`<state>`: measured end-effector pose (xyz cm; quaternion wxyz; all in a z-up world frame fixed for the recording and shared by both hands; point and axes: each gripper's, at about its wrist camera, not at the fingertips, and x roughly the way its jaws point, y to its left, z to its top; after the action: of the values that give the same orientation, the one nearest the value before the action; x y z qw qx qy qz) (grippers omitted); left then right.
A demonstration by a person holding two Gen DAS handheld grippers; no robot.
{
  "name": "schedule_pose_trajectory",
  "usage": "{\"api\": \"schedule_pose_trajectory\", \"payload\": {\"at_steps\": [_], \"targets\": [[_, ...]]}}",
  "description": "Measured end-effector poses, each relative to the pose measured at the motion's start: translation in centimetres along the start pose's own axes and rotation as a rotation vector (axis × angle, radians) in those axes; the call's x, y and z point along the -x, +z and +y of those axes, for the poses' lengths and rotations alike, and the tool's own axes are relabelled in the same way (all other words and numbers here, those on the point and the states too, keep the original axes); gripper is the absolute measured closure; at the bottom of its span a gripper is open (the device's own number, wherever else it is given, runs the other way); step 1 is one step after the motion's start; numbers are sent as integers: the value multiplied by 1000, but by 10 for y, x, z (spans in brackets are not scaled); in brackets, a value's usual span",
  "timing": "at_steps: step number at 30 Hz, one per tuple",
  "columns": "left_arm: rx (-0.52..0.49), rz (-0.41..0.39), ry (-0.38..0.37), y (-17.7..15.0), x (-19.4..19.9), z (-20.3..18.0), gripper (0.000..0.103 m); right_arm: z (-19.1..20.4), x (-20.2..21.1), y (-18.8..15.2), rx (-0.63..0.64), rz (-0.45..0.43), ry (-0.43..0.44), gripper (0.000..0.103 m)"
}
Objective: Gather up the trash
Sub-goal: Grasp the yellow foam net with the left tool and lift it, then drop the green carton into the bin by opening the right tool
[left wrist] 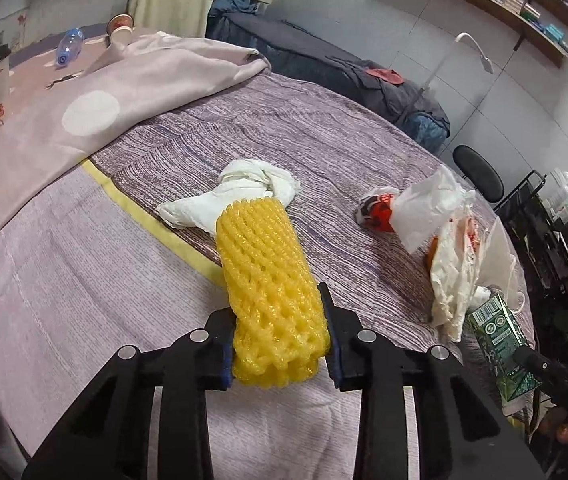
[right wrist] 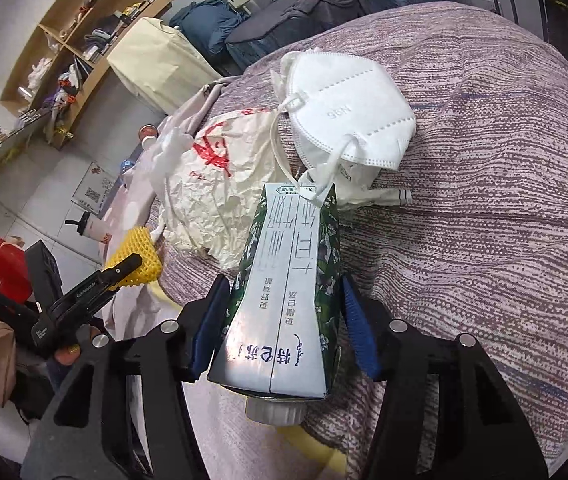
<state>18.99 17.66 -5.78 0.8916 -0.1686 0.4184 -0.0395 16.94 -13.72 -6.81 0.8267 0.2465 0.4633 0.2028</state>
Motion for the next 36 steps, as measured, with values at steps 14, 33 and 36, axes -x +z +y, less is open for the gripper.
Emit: {"api": "schedule_pose_trajectory", "payload": {"at_steps": [14, 33, 36], "targets": [[-94, -105, -69, -28, 54, -54, 71, 6, 71, -25, 45, -128, 56, 47], [-275, -108, -221, -69, 65, -162, 71, -62, 163, -49, -74, -342, -17, 47], [-310, -96, -254, -76, 63, -180, 71, -77, 179, -52, -101, -375, -38, 47]]}}
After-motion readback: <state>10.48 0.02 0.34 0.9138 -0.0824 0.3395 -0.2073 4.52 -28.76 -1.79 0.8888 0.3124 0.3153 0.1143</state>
